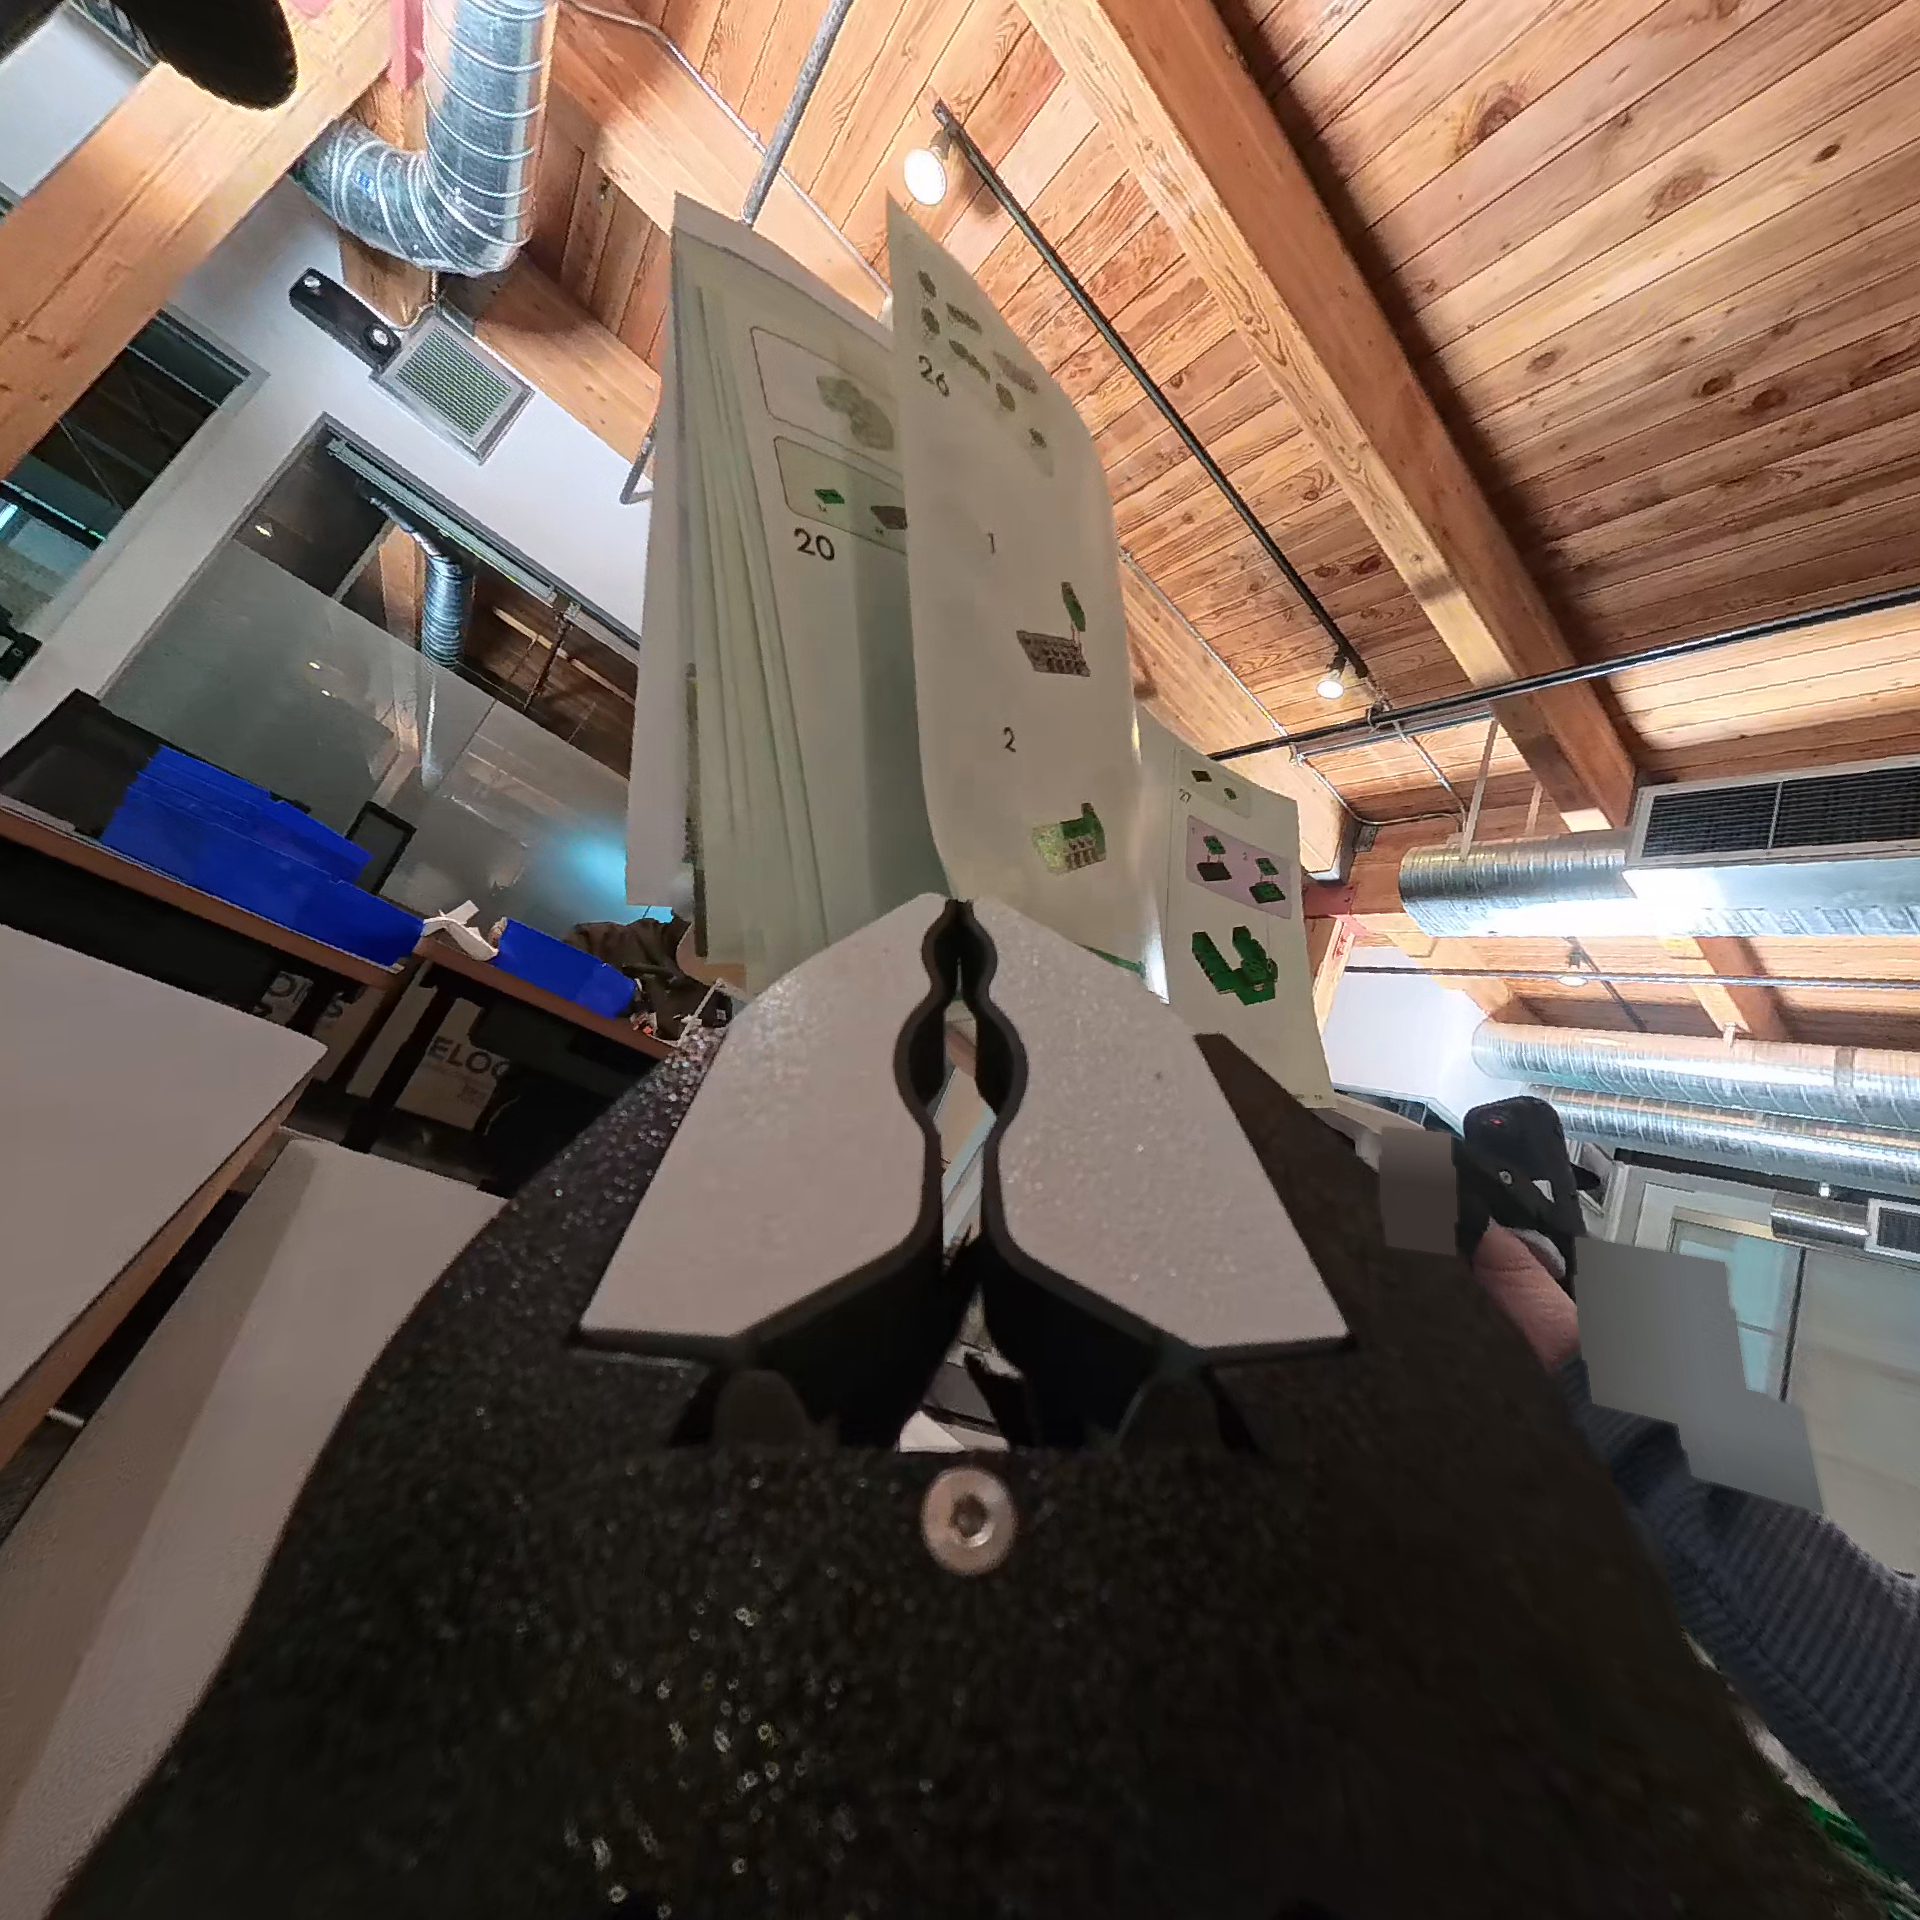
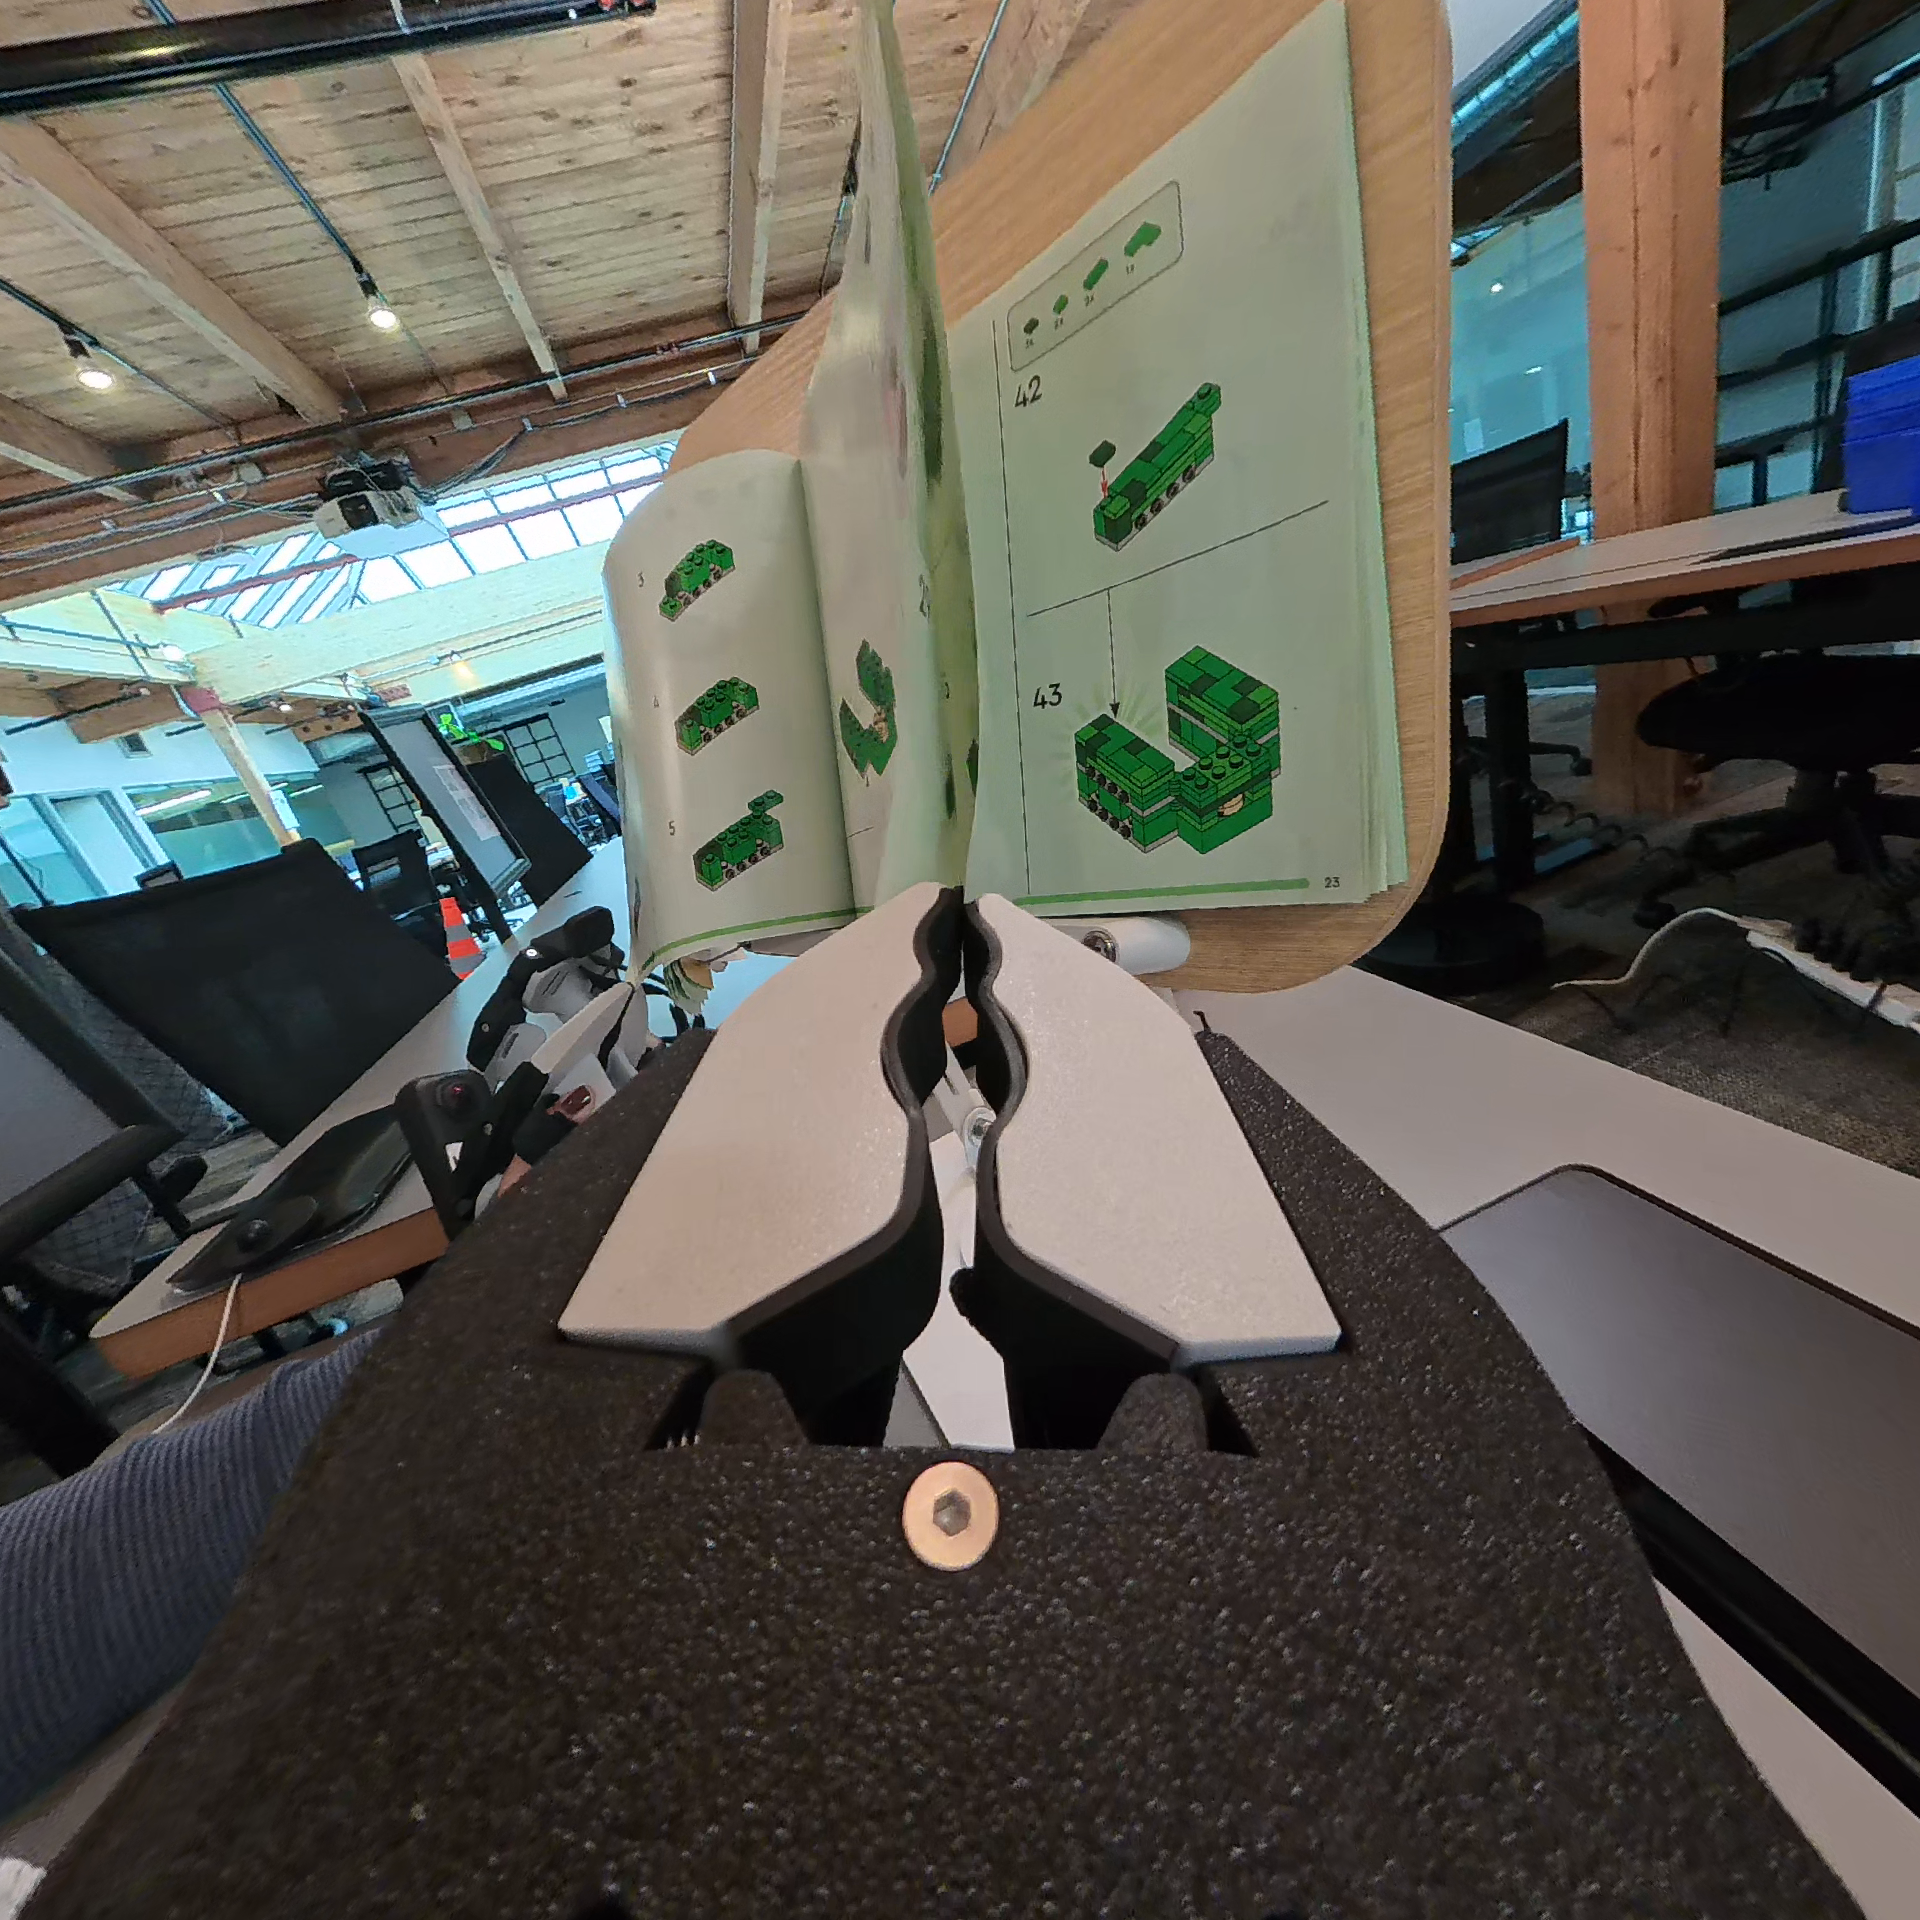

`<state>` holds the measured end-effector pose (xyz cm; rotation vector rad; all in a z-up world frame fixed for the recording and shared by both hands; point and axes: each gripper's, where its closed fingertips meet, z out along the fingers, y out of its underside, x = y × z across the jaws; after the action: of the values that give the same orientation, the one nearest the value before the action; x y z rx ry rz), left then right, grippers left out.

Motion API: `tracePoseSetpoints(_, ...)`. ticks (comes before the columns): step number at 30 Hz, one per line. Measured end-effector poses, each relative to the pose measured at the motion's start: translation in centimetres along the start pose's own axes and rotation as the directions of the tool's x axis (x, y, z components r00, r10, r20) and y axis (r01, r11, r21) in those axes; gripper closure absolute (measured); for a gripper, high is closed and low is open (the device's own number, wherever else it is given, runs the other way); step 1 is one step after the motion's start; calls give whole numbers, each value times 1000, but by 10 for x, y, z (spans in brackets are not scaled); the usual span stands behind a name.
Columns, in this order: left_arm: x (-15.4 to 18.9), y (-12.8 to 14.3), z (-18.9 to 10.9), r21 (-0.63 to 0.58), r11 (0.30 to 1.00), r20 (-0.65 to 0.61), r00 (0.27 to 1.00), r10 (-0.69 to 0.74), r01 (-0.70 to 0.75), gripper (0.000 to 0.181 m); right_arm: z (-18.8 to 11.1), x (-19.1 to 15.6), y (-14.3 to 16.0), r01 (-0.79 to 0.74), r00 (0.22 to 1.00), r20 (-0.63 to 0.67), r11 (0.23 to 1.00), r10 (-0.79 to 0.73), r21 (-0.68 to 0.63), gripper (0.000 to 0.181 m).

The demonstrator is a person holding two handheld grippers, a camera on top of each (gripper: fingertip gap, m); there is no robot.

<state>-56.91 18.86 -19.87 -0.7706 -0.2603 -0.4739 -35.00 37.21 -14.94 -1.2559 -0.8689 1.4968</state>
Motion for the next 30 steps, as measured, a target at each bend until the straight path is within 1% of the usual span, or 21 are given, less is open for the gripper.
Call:
tracePoseSetpoints(8, -3, -3, -2, 19, 999, 4, 1000, -26, 26, 181, 2, -1, 2, 1, 1000, 2, 1000, -1, -8, 181)
tracePoseSetpoints(30, -5, -3, -2, 19, 999, 6, 999, -44, 43, 181, 3, -3, 2, 8, 1000, 11, 1000, -8, -13, 181)
